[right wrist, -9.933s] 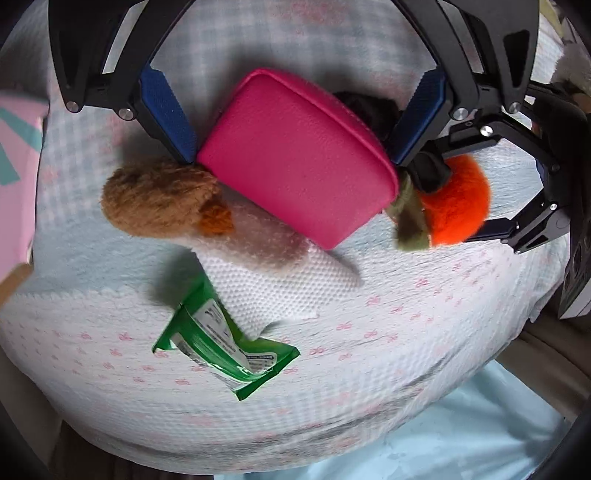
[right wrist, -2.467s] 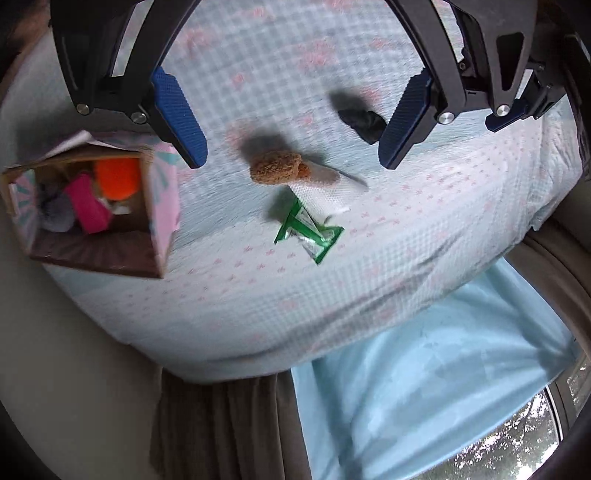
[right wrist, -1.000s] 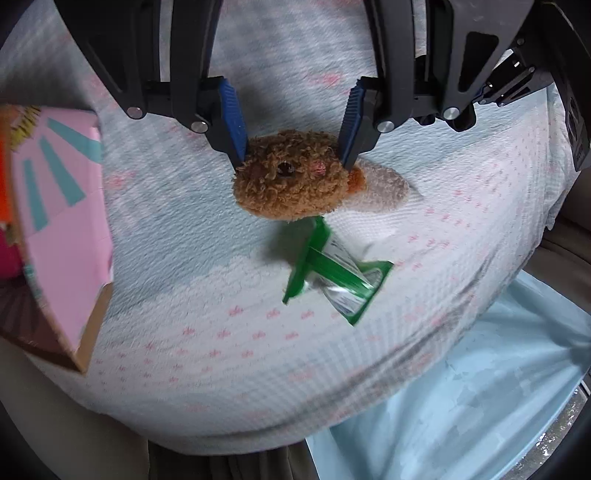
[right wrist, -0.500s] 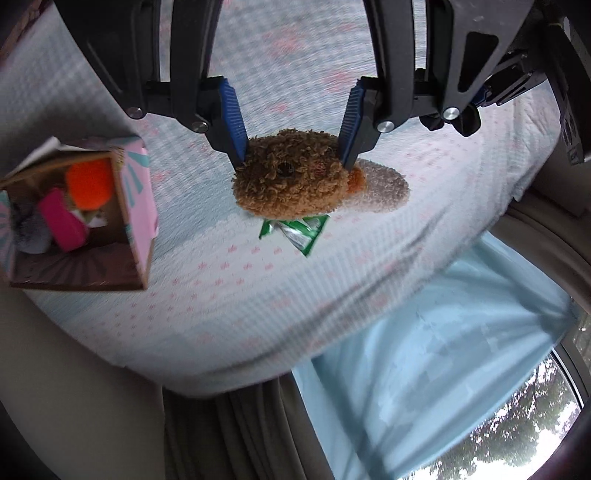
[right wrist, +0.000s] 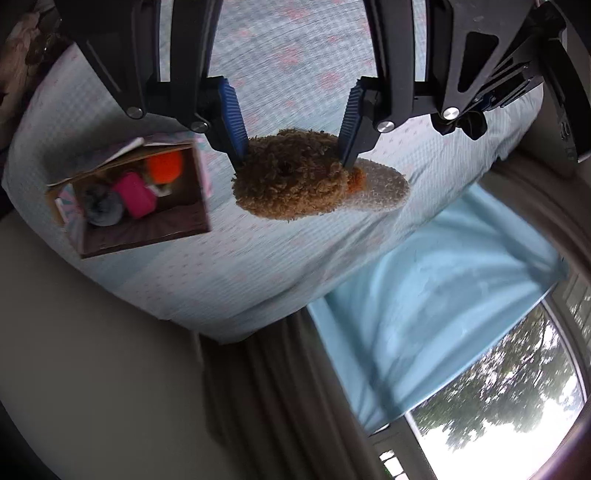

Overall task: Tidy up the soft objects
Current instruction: 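Lift and carry the black sock and brown plush over the box with both tools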

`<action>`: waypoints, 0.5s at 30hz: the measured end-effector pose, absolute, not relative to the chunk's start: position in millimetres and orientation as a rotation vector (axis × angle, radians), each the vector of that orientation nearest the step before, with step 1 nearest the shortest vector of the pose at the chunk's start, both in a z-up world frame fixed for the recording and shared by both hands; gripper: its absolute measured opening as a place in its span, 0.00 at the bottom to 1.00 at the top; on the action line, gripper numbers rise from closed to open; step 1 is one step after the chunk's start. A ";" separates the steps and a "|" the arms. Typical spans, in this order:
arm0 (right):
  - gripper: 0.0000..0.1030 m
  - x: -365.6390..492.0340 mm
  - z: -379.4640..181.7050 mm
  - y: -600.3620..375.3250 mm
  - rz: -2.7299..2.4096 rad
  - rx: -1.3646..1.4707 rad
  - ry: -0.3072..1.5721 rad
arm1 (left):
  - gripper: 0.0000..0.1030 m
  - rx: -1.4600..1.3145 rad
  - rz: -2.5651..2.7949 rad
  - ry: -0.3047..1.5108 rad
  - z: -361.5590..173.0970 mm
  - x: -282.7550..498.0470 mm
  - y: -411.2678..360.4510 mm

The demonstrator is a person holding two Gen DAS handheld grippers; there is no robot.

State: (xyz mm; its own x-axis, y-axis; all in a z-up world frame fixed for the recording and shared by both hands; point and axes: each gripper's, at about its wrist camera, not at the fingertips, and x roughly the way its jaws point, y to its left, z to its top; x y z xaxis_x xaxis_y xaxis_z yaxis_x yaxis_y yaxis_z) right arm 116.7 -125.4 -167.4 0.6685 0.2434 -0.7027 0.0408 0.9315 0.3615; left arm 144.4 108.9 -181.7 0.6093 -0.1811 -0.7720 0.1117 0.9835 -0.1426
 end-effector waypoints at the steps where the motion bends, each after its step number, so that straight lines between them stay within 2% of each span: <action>1: 0.42 114.7 -163.9 -134.4 0.106 0.369 0.829 | 0.22 -0.084 -0.176 0.897 -179.5 145.6 102.9; 9: 0.42 119.8 -153.9 -217.6 0.061 0.346 0.824 | 0.22 -0.097 -0.204 0.866 -164.3 159.5 19.7; 15: 0.42 140.8 -159.8 -285.6 0.050 0.324 0.846 | 0.22 -0.125 -0.195 0.884 -172.2 186.1 -50.5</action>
